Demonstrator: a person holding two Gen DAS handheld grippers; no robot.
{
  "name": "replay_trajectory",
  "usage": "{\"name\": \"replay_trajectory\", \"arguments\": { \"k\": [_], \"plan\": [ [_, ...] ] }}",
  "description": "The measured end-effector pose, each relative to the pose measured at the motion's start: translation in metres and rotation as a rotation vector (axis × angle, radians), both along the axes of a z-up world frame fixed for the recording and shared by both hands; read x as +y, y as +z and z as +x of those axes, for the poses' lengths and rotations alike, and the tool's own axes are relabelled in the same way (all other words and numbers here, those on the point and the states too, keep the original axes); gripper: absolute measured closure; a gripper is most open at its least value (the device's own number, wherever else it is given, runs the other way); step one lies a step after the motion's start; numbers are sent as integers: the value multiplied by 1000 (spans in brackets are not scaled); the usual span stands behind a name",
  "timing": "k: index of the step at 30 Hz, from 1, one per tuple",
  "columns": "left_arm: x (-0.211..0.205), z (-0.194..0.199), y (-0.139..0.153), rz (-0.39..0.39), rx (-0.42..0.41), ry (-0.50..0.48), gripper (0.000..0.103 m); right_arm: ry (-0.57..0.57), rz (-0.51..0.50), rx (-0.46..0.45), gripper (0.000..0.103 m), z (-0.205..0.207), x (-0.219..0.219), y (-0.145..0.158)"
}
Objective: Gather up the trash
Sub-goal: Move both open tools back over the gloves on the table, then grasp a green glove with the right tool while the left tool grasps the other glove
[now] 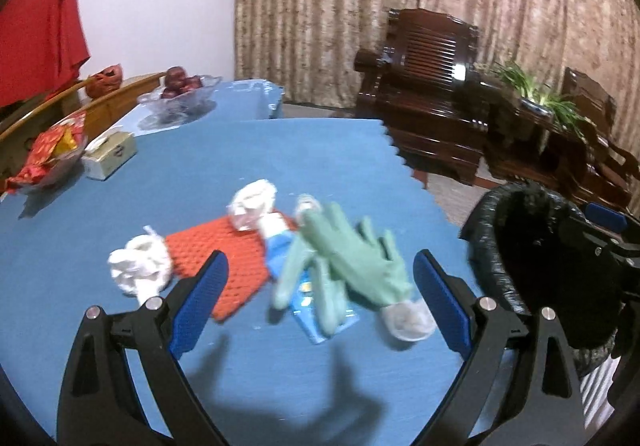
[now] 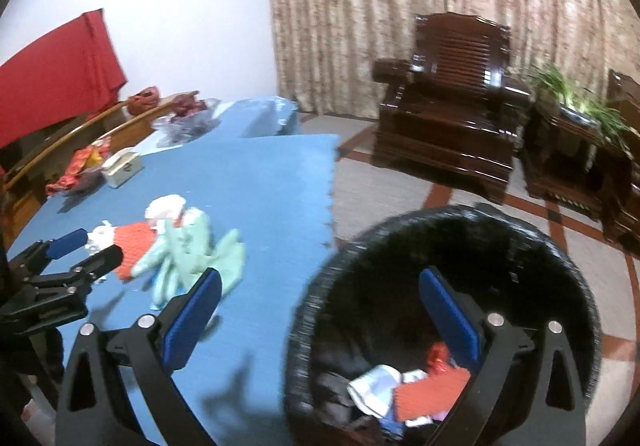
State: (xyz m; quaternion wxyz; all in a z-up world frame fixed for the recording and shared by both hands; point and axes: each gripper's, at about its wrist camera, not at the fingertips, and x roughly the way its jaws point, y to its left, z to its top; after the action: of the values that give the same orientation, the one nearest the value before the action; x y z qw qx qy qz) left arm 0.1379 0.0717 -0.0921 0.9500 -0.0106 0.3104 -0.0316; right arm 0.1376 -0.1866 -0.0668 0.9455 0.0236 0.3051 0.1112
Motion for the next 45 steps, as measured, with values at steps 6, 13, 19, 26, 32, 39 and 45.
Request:
{"name": "replay_trajectory", "arguments": {
  "k": [6,13,19,26,32,39,45],
  "plan": [
    [28,-3,-8,8,2,59,12,88,9,4,7,10,41,-7],
    [58,-4,-23,13,29,124,12,159,-8,61,23,26,79,-32],
    [65,-3,-33,5,39,136,12,188,-31,122,30,39,101,-58],
    [70,2,-44,0,60,141,12,194,-42,190,32,53,109,-81],
    [72,5,-51,-6,81,145,12,193,-41,233,42,62,109,-94],
    [71,9,-55,-10,94,136,12,212,-52,242,53,65,114,-99],
    [66,8,-54,-11,96,126,12,234,-34,234,72,64,115,-95]
  ]
}}
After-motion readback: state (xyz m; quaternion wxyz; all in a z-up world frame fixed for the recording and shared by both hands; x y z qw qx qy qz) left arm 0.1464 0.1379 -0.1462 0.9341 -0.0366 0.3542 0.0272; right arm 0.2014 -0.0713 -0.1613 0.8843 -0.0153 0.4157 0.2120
